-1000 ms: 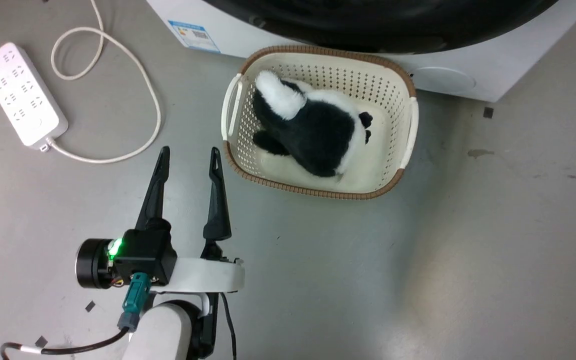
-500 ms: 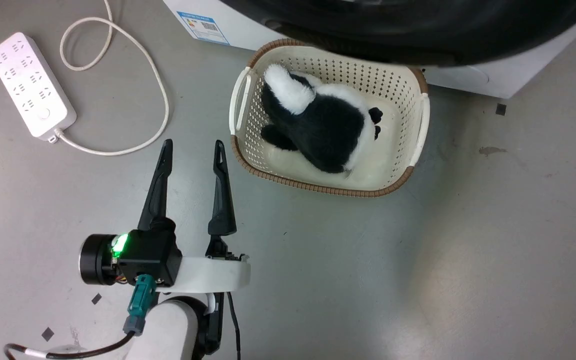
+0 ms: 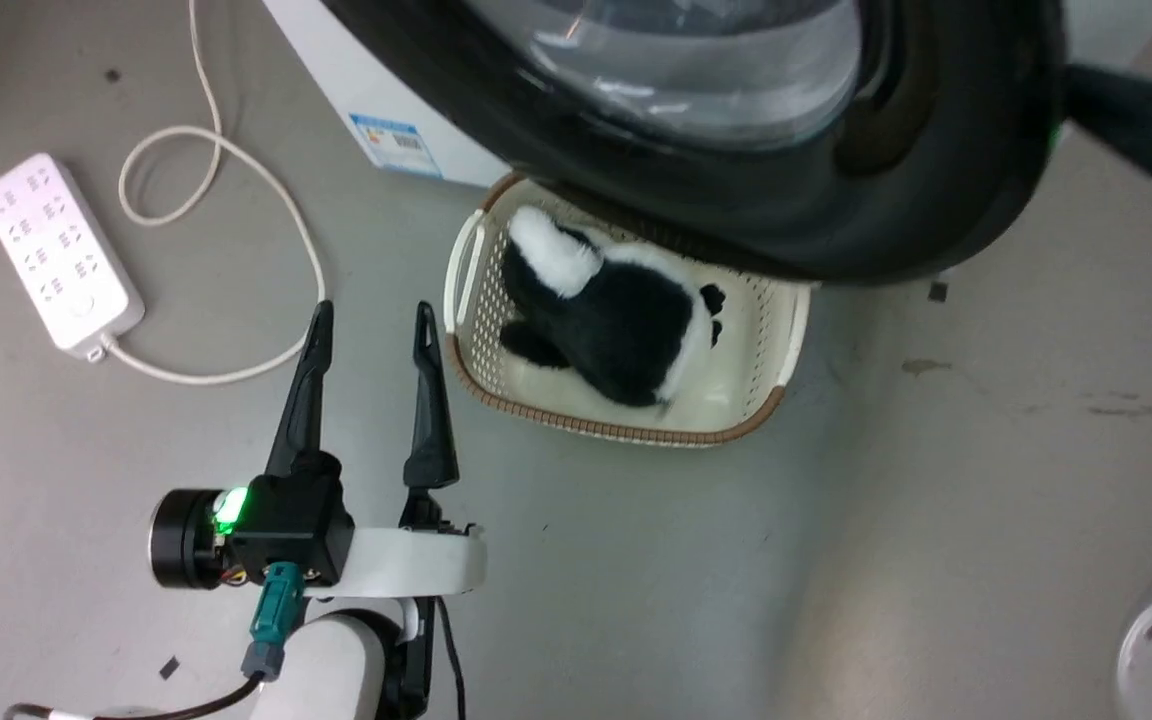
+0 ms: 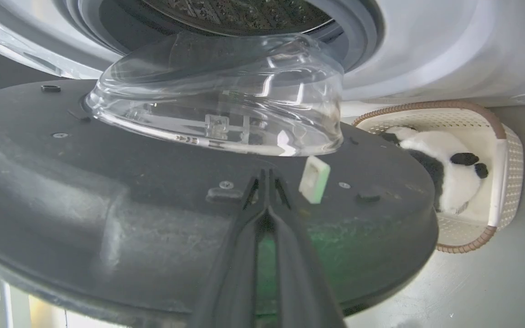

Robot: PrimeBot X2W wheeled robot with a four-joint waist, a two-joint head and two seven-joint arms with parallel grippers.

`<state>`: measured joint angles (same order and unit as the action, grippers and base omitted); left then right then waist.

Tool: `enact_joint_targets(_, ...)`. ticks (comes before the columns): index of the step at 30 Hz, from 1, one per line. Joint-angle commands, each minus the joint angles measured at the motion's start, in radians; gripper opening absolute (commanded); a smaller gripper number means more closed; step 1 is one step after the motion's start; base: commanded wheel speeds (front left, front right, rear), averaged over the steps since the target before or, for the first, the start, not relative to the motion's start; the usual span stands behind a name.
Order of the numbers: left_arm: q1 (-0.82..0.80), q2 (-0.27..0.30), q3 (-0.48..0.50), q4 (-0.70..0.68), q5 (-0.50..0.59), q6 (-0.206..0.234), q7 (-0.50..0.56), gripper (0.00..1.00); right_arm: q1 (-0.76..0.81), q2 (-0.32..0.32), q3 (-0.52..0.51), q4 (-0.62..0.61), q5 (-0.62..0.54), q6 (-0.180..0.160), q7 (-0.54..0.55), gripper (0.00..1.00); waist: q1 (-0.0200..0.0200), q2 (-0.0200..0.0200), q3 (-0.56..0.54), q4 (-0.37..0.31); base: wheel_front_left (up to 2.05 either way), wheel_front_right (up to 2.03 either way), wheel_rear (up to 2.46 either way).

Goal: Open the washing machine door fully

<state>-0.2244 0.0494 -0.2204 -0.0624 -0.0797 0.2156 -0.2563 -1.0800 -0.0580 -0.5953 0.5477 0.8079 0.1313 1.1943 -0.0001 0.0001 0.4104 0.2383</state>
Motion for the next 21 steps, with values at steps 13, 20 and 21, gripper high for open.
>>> enact_joint_targets(13,0.064,0.001,-0.001,0.033,0.011,-0.021,-0.006,1.00,0.245,0.008,0.278,-0.007,0.263,-0.001,-0.050,0.00,0.0001,-0.0001,-0.104,-0.015,0.00,0.00,0.00)
enact_joint_targets(20,0.101,0.001,-0.013,0.079,-0.003,-0.035,-0.006,1.00,0.376,0.008,0.493,-0.038,0.436,-0.001,-0.107,0.00,0.0001,-0.0001,-0.139,-0.011,0.00,0.00,0.00)
enact_joint_targets(21,0.105,0.001,-0.015,0.082,-0.004,-0.036,-0.006,1.00,0.392,0.008,0.526,-0.050,0.453,-0.001,-0.118,0.00,0.0001,-0.0001,-0.142,-0.010,0.00,0.00,0.00)
